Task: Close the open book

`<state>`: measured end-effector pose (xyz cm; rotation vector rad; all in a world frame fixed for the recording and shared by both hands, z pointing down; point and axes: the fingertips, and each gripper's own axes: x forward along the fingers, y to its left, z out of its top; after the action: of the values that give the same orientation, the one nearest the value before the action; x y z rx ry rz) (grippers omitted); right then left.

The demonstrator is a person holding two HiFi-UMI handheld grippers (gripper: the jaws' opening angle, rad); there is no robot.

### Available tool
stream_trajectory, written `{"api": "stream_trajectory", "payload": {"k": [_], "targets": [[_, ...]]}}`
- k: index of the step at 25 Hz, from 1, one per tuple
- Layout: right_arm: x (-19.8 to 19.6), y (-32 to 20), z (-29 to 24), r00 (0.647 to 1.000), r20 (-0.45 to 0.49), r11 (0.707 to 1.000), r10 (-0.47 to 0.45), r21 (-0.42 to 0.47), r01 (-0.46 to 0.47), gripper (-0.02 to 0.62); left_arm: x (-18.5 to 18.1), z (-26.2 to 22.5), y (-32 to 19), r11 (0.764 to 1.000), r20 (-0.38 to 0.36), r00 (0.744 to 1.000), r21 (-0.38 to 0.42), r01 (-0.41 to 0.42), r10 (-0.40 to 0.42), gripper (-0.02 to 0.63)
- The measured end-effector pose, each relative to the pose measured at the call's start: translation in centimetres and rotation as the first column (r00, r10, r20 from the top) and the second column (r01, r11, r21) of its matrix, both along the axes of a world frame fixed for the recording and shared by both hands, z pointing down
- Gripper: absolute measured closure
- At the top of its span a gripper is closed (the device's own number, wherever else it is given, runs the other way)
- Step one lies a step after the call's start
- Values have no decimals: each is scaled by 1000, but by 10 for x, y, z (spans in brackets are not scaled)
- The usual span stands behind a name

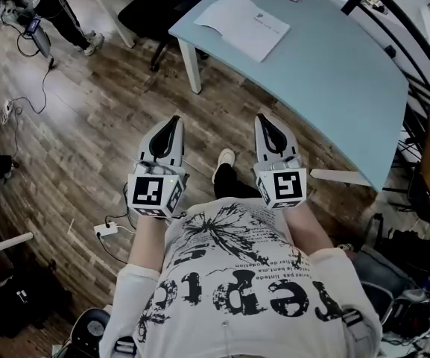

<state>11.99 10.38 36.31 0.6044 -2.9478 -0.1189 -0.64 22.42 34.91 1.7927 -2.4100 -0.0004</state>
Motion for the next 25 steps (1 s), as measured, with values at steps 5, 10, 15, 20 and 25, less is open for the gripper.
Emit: {"api": "stream_trajectory", "payload": {"k": [5,10,15,20,25], "targets": [[-54,-101,-1,999,6,999,32,-12,-32,586,-58,3,-97,1000,1,1000,-19,-12,12,588],[-88,-170,0,998,15,998,68,0,-68,586,-99,7,-165,1000,-1,1000,-19,-23,23,588],[-106,-221,1,989,-2,989,147,4,-147,585,-127,14,-218,997,-26,998,-36,-64,63,588],[-126,-259,12,972,-28,972,232,-11,-233,586,-166,29,-267,991,-65,991,-52,-121,118,588],[-150,-292,20,933,-47,933,356,-34,-357,586,-204,47,-324,964,-96,966,-94,-249,241,588]]}}
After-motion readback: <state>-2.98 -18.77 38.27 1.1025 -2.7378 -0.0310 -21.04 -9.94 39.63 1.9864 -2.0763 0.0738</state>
